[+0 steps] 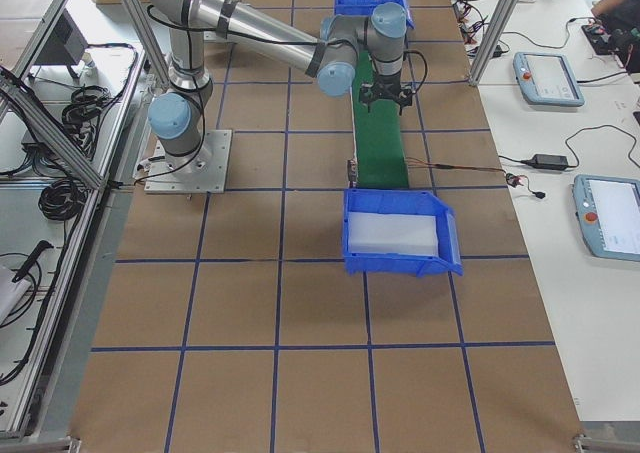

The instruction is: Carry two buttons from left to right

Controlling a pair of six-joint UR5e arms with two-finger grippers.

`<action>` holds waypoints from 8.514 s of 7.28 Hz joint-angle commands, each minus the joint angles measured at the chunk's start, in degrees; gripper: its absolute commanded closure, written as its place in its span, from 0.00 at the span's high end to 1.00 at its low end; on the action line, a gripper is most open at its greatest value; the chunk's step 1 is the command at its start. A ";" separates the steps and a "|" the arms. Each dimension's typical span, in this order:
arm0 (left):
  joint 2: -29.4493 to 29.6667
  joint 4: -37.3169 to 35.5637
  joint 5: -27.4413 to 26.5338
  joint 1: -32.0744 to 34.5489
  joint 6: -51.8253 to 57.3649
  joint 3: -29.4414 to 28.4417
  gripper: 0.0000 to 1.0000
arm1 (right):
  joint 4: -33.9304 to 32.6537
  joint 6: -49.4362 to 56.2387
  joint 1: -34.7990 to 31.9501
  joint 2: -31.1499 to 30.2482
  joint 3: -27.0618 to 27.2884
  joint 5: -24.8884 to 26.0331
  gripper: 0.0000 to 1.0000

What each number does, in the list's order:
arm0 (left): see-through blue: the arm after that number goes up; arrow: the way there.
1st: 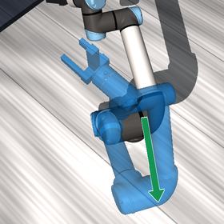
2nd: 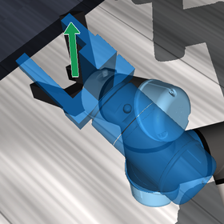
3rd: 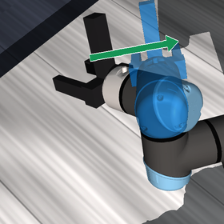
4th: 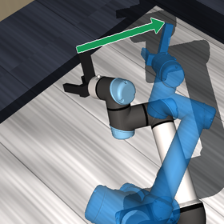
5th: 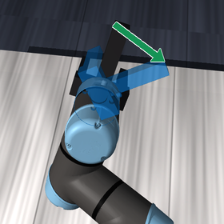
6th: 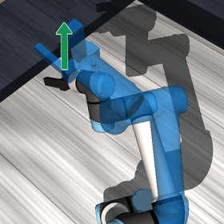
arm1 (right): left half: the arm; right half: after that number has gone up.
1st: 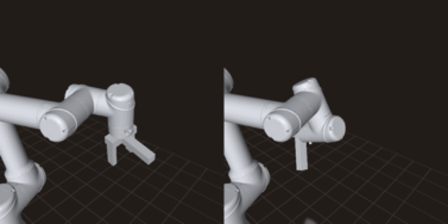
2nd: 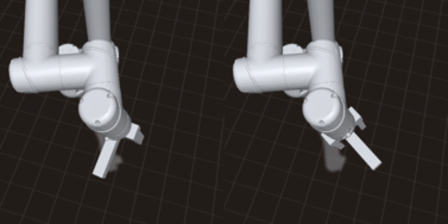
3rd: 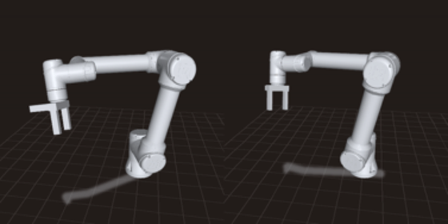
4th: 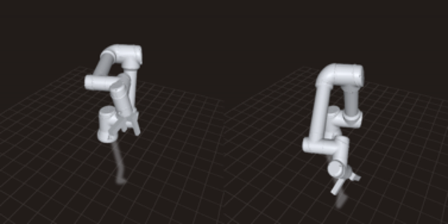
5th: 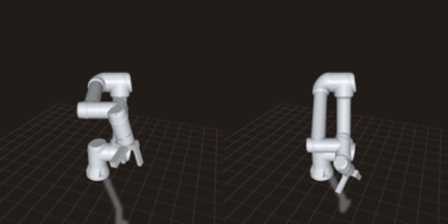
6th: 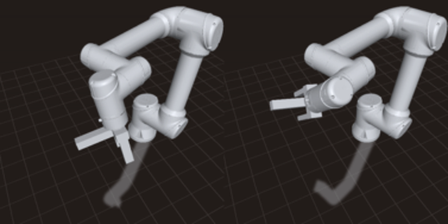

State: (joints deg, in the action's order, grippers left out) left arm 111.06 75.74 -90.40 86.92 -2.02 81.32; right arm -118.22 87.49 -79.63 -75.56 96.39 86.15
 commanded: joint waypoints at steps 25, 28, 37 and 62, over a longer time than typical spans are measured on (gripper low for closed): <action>-12.97 11.98 -0.04 2.90 -3.08 3.06 1.00 | 0.54 9.72 0.35 6.83 -2.61 0.59 1.00; -14.29 15.48 0.31 1.76 -2.73 0.78 1.00 | 0.10 9.98 0.44 6.91 -2.44 0.51 1.00; -13.58 17.25 -0.04 2.02 -2.73 1.21 1.00 | -1.22 10.42 0.44 7.71 -2.25 0.77 1.00; -13.59 16.72 -0.22 2.02 -3.43 1.56 1.00 | -0.34 9.28 0.35 7.09 -2.08 0.94 0.99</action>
State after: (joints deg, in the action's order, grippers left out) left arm 97.48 92.46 -90.62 88.94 -5.45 82.83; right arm -118.47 96.70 -79.28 -68.49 94.45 87.00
